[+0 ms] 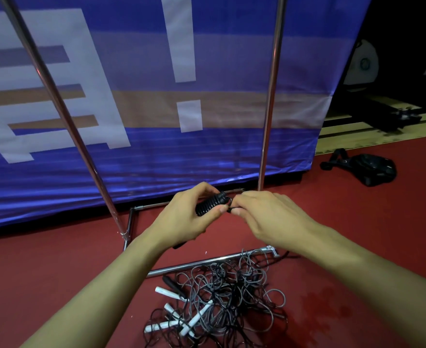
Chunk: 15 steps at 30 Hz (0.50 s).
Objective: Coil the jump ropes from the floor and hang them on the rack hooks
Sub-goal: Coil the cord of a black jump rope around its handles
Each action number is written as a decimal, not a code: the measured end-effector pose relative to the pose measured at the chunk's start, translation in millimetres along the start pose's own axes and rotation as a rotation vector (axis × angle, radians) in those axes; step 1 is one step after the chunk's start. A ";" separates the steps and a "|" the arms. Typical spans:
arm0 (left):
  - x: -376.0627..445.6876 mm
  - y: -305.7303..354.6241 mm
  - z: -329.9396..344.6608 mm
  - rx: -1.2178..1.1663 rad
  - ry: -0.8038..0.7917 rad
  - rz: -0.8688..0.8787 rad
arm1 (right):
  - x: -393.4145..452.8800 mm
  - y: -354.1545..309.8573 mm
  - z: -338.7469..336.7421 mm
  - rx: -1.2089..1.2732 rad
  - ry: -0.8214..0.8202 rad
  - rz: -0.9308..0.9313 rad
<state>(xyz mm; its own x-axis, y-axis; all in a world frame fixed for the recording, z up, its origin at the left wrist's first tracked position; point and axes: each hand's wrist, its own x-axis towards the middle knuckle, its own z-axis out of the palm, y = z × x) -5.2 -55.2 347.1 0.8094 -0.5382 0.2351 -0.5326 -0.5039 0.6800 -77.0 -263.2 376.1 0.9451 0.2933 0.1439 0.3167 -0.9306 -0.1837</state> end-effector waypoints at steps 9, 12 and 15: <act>6.6 0.2 -1.7 0.182 0.032 0.035 | 1.1 2.2 -13.0 -0.119 0.077 0.041; 4.3 3.7 0.2 0.184 0.023 0.045 | 3.6 3.5 -12.5 0.056 0.057 0.105; 1.8 6.9 1.3 0.249 0.019 0.051 | 3.7 2.0 -14.2 0.027 0.026 0.086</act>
<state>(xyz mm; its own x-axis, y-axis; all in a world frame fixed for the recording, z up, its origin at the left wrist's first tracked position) -7.7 -60.5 351.3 0.7834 -0.5555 0.2789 -0.6152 -0.6286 0.4759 -74.0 -267.1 390.1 0.9668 0.2061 0.1513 0.2365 -0.9457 -0.2230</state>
